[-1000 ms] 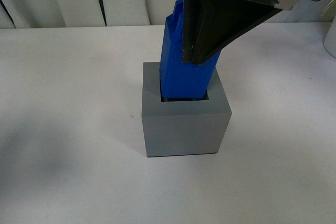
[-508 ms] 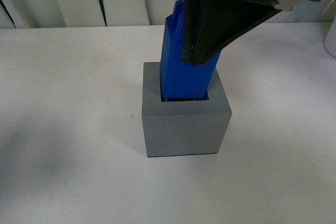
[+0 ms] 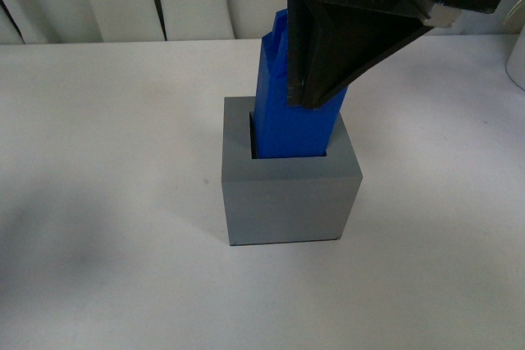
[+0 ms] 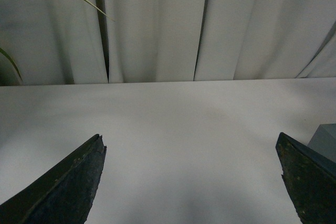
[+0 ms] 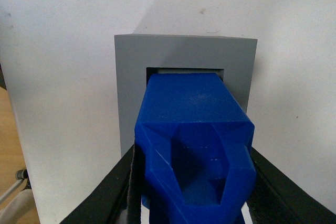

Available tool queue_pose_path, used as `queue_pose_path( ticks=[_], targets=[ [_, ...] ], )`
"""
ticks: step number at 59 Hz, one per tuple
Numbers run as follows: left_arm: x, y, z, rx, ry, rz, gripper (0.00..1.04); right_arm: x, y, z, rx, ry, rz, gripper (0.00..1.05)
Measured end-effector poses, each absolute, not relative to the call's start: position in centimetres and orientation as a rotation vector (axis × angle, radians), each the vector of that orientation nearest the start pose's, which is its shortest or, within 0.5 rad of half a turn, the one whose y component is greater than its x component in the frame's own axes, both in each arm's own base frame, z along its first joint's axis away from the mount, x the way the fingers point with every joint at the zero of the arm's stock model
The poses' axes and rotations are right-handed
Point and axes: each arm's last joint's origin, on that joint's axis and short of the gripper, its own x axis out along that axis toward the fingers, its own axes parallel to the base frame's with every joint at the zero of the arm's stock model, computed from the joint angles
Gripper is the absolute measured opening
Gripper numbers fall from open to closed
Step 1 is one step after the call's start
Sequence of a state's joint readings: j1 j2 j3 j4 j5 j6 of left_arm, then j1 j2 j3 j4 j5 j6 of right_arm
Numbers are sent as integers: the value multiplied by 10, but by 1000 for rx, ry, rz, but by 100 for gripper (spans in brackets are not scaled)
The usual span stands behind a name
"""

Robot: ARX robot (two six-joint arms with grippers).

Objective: Insert blue part into gray base

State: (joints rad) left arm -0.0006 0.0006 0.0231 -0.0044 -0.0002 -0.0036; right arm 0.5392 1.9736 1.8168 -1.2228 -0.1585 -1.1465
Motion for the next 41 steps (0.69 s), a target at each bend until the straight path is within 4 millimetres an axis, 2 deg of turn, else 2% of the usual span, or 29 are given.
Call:
queue_pose_path(
  ticks=[18,38,41],
  targets=[
    [96,0,171,-4,-19,0,99,335,206,268,-1172,914,1335,47],
    [96,0,171,-4,-19,0,99,339,204,268,-1112,864,1339,98],
    [96,0,171,-4,-19,0,99,340,202,270,-1087,846,1335,99]
  ],
)
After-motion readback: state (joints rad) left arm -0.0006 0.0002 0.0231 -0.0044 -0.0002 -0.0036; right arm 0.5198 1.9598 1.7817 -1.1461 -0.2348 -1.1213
